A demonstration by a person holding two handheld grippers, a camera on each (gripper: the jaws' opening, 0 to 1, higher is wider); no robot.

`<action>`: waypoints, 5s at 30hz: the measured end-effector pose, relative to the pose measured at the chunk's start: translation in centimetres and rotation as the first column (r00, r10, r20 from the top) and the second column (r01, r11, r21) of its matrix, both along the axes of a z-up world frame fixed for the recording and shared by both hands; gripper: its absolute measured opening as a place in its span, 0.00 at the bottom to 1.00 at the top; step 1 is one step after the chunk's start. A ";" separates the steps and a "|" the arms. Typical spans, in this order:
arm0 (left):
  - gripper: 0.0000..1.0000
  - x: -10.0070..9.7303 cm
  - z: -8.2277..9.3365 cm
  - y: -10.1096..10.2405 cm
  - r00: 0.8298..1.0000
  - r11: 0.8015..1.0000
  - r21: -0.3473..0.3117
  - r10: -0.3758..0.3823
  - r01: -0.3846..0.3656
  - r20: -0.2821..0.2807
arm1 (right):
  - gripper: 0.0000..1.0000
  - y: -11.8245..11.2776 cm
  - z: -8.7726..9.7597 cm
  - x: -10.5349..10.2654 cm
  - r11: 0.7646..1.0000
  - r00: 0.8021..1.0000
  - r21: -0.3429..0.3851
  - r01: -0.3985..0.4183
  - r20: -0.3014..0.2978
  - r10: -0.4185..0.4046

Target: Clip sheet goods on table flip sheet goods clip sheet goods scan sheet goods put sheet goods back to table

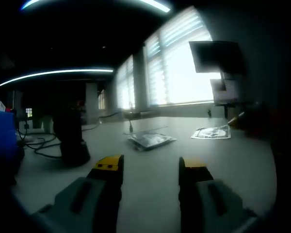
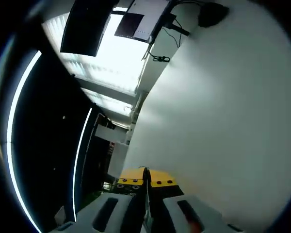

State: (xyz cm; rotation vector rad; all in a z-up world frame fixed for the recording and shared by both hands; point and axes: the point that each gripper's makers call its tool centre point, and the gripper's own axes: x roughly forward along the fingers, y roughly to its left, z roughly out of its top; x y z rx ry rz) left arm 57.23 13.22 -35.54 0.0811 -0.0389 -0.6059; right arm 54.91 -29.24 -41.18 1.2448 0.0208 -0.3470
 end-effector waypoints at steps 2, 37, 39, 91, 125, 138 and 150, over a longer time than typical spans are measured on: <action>0.38 0.0 0.0 0.0 1.000 1.000 0.000 0.000 0.000 0.000 | 0.12 -0.3 0.8 0.0 1.000 0.999 0.007 0.028 0.039 -0.028; 0.38 0.1 -0.1 0.0 1.000 1.000 0.001 0.000 0.000 0.000 | 0.49 7.9 8.0 7.7 0.559 0.828 -0.690 -0.460 -0.106 0.550; 0.38 0.1 -0.1 0.0 1.000 1.000 0.001 0.000 0.000 0.000 | 0.48 8.0 7.7 7.9 0.460 0.799 -0.738 -0.494 -0.178 0.574; 0.38 0.3 -0.3 -0.1 1.000 1.000 0.016 -0.005 0.005 -0.001 | 0.44 7.3 -1.1 5.1 -0.005 0.629 -0.754 -0.657 -0.552 0.547; 0.38 0.3 -0.2 0.0 1.000 1.000 0.003 -0.005 0.005 -0.001 | 0.47 9.6 1.3 1.7 0.239 0.787 -0.770 -0.592 -0.487 0.379; 0.38 0.1 0.2 0.0 1.000 1.000 -0.011 -0.006 0.006 0.005 | 0.26 6.1 4.4 7.4 -0.011 0.730 -0.812 -0.584 -0.530 0.432; 0.38 0.2 0.2 0.1 1.000 1.000 -0.014 -0.005 0.005 0.004 | 0.30 5.1 3.4 10.1 -0.137 0.593 -0.750 -0.647 -0.608 0.528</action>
